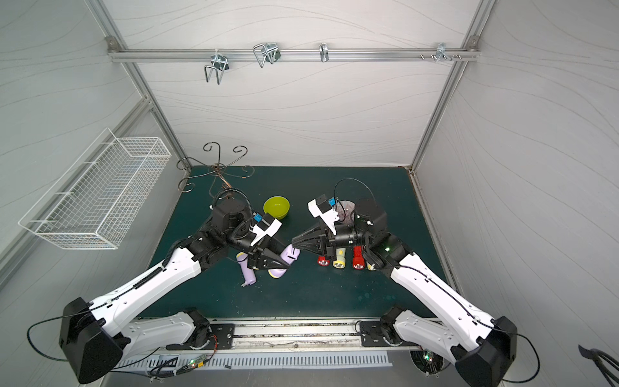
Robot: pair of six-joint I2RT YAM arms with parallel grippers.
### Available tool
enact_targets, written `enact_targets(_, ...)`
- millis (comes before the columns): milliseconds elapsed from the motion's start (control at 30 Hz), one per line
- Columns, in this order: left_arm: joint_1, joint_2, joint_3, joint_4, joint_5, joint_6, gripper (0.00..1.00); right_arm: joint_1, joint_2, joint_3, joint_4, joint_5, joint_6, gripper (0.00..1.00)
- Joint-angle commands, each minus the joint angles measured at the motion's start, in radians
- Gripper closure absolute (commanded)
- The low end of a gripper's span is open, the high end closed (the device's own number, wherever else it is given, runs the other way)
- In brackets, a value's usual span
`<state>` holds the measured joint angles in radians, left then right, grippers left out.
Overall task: Close the plug at the bottom of the flashlight
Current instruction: Close the plug of the flashlight.
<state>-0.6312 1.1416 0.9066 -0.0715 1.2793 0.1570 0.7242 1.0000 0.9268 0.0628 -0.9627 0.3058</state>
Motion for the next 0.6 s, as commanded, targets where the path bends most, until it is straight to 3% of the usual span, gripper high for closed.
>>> enact_targets(0, 0.005, -0.025, 0.066, 0.072, 0.026, 0.038, 1.00, 0.003, 0.018, -0.019, -0.024, -0.012, -0.009, 0.90)
enact_targets(333, 0.022, -0.019, 0.064, 0.072, 0.047, 0.041, 1.00, -0.056, 0.046, -0.028, 0.011, -0.011, 0.021, 0.95)
enact_targets(567, 0.024, -0.010, 0.063, 0.070, 0.050, 0.046, 1.00, -0.106, 0.038, 0.059, 0.039, -0.032, 0.049, 0.89)
